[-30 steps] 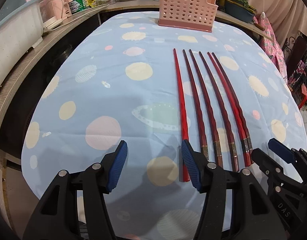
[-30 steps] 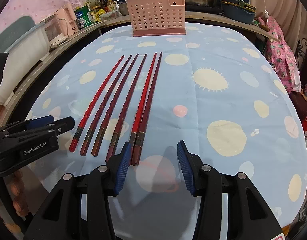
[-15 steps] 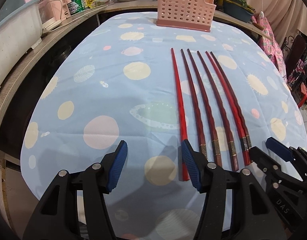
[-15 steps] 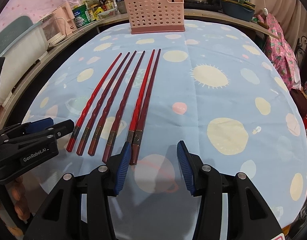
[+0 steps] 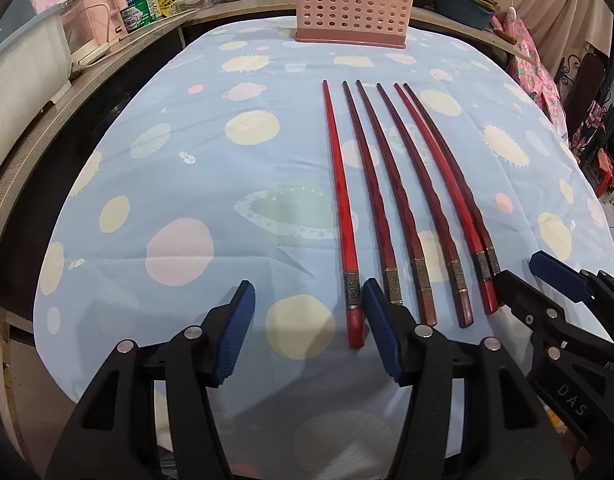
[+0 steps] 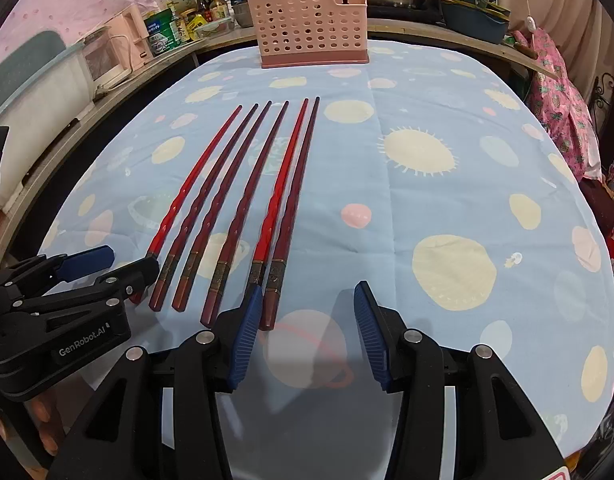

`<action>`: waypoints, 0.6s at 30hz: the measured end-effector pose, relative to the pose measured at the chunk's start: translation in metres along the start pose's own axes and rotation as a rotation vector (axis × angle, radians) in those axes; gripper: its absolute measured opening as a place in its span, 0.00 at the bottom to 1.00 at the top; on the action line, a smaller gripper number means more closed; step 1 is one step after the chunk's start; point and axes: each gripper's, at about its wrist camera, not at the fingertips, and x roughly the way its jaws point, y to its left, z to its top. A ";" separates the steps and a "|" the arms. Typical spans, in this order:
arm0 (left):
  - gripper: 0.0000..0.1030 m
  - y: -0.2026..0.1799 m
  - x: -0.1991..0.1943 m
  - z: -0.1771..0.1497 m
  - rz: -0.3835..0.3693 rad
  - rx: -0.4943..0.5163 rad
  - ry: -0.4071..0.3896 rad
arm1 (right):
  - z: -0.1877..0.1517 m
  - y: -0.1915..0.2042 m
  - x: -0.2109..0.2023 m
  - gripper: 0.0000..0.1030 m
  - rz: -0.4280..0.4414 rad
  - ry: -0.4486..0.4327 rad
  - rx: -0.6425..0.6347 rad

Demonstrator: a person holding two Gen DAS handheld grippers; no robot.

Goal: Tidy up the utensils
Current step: 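Lower the right tool around a dark-red chopstick while the left tool approaches a red one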

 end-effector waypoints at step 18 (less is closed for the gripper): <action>0.43 0.002 -0.002 -0.001 -0.006 -0.004 -0.009 | 0.005 0.003 0.007 0.10 -0.037 -0.014 -0.027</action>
